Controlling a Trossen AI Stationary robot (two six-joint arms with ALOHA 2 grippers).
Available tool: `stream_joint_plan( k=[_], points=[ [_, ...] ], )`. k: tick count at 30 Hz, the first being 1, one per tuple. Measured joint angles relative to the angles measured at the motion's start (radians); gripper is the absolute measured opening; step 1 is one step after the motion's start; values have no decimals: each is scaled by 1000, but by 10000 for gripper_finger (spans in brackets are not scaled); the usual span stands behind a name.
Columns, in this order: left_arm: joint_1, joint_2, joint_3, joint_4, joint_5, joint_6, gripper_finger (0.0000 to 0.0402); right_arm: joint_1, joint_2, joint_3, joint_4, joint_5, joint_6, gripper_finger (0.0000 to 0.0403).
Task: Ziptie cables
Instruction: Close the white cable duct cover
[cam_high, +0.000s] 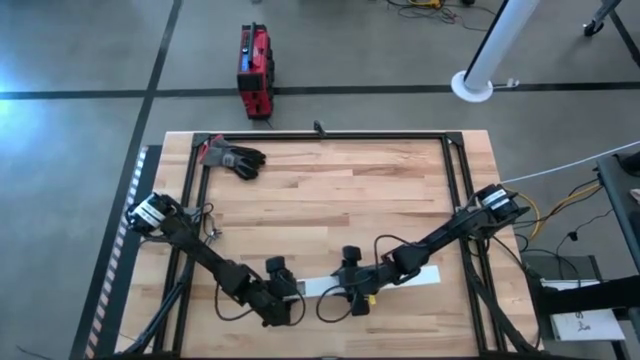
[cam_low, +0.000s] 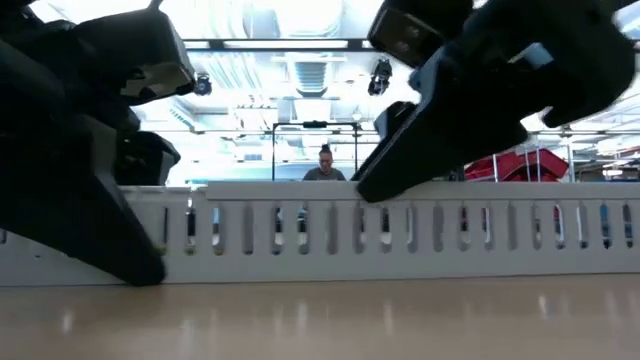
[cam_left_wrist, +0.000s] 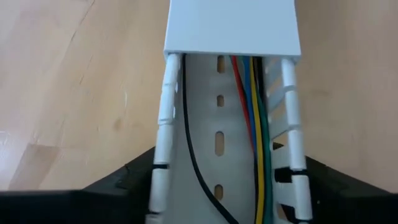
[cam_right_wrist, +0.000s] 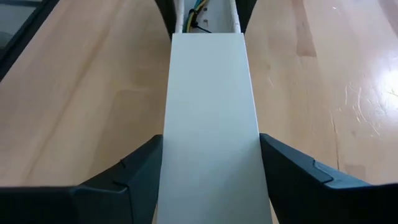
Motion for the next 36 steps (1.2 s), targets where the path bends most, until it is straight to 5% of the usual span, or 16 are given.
stream_joint_plan(
  k=[4, 29, 36],
  points=[
    [0, 0, 4, 27, -19, 9, 213, -5, 2, 2, 20, -85, -29, 218],
    [67, 42, -1, 388, -40, 224, 227, -3, -1, 23, 57, -11, -34, 218],
    [82, 55, 30, 379, -19, 278, 226, -2, -2, 21, 42, -10, -33, 218]
  ],
)
